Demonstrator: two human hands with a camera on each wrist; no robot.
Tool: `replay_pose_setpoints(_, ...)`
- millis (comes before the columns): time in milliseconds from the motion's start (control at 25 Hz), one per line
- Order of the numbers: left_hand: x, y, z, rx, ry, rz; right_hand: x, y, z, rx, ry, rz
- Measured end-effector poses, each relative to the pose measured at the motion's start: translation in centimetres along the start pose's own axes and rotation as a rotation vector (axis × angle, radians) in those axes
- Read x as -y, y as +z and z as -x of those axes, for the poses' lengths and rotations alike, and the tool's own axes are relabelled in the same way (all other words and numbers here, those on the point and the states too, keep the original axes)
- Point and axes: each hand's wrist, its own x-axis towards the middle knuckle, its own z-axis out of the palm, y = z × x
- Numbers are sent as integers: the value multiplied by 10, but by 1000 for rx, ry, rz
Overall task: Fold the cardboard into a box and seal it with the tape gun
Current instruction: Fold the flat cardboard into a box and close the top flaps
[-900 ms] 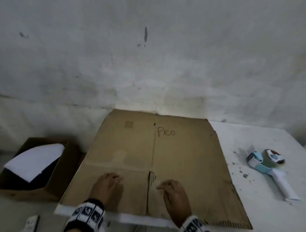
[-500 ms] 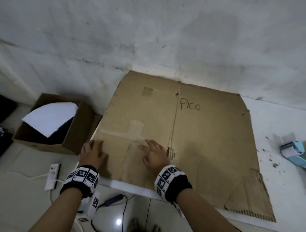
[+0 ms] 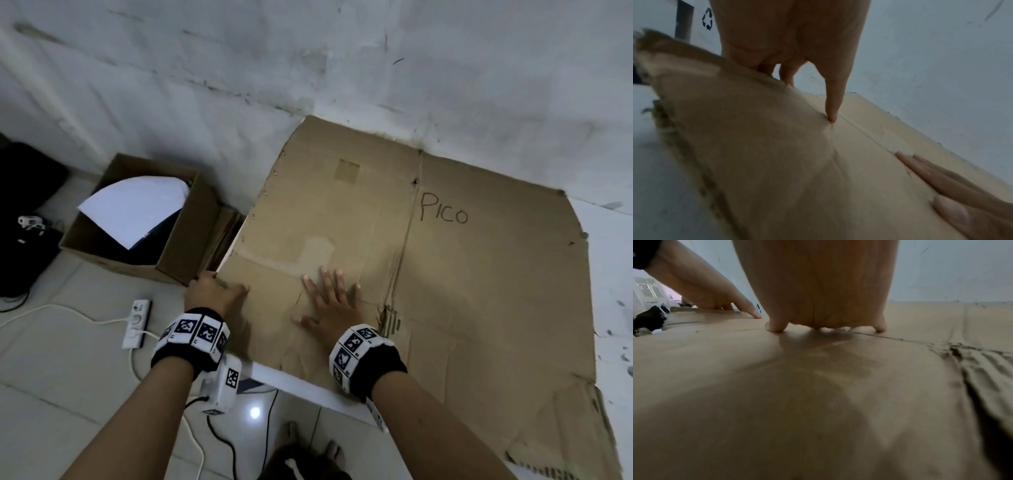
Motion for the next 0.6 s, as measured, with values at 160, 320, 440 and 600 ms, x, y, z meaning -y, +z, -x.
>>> replay_pose_setpoints(160,3,-9,-1,83,-38,76,3,1,6,-24,15,15)
replay_pose_setpoints(320,18,-18,14,137,52,-50,10,-6,10,-23,71,-9)
replay_pose_setpoints(440,21,-23,31,64,144,90,25,-11,32,-148,5,-22)
replay_pose_setpoints(600,8,-39,36,-95,148,330,35,2,81,-285,-164,213)
